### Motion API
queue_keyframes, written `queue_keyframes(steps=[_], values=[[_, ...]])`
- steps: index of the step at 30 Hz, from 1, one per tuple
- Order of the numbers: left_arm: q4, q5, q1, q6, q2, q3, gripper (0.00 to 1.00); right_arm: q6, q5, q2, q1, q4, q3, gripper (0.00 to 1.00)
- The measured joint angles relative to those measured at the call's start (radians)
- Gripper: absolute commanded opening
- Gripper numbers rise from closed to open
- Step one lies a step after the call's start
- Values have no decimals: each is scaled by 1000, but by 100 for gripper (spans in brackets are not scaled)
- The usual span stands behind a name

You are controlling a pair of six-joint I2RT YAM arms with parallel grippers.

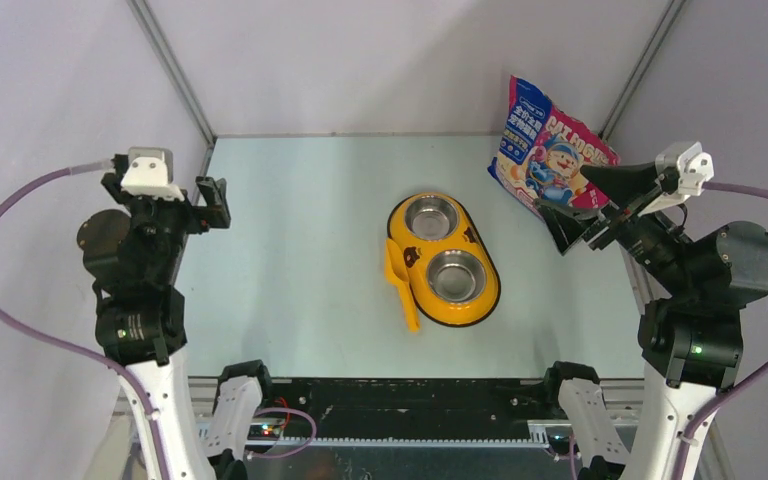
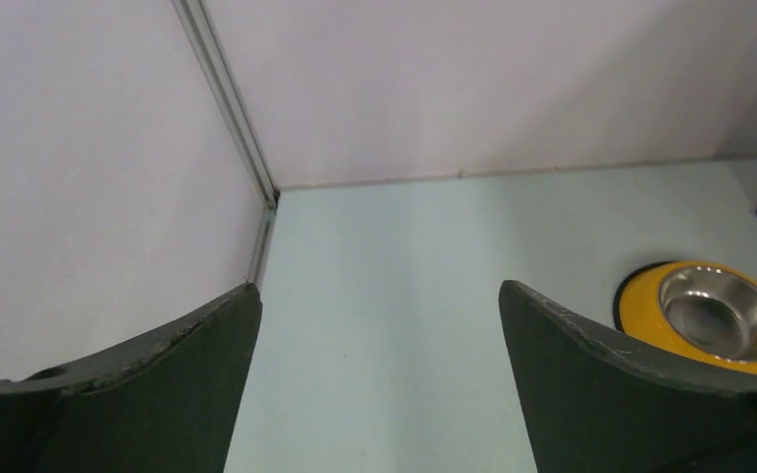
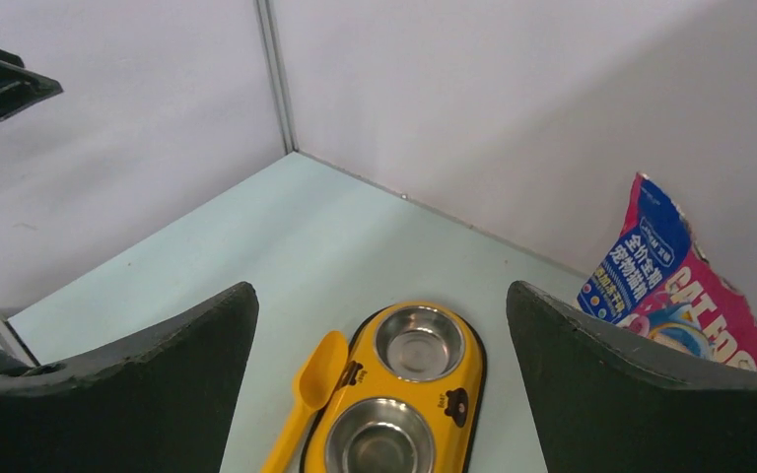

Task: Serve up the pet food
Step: Pick up the spatula from the center of the board.

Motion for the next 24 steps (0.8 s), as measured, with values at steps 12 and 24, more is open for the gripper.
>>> queue_keyframes(steps=[12, 24], values=[[-42, 73, 1, -1, 14, -35, 98, -123, -62, 11, 15, -39, -72, 100], [-43, 71, 1, 98, -33, -140, 98, -216, -94, 57, 147, -35, -127, 100]])
